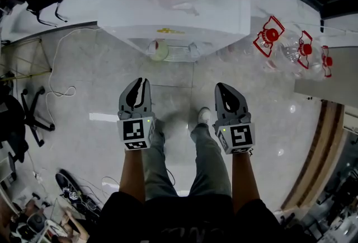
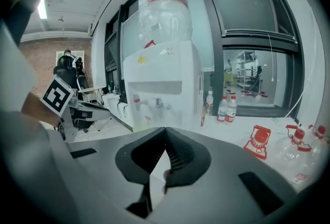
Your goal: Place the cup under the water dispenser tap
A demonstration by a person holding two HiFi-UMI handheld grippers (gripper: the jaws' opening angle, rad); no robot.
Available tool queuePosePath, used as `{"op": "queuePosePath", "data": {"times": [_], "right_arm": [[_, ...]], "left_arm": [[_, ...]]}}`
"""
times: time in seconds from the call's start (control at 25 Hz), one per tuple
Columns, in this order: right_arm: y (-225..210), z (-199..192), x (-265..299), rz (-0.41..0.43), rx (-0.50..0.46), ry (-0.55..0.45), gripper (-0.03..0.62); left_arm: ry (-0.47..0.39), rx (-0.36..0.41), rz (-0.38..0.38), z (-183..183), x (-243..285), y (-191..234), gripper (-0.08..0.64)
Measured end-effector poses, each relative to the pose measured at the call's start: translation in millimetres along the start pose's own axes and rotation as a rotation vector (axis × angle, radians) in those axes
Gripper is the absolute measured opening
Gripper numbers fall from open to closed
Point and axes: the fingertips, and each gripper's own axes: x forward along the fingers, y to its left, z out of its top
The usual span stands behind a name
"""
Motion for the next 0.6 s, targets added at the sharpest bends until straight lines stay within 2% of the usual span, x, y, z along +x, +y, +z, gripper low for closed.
{"op": "queuePosePath", "data": {"times": [0.28, 0.4, 0.6], "right_arm": [[16, 48, -24, 0.002, 0.012, -0.005, 0.014], [21, 66, -34, 0.008, 0.017, -0.020, 0.014], [30, 101, -51, 0.017, 0.024, -0.057, 0.014]], "left_arm": [[-0.004, -0.007, 0.015, 38, -41, 13, 0.022], [-0.016, 0.010, 0.015, 58, -58, 14, 0.018], [-0.039, -0.006, 0.012, 94, -87, 11, 0.017]]}}
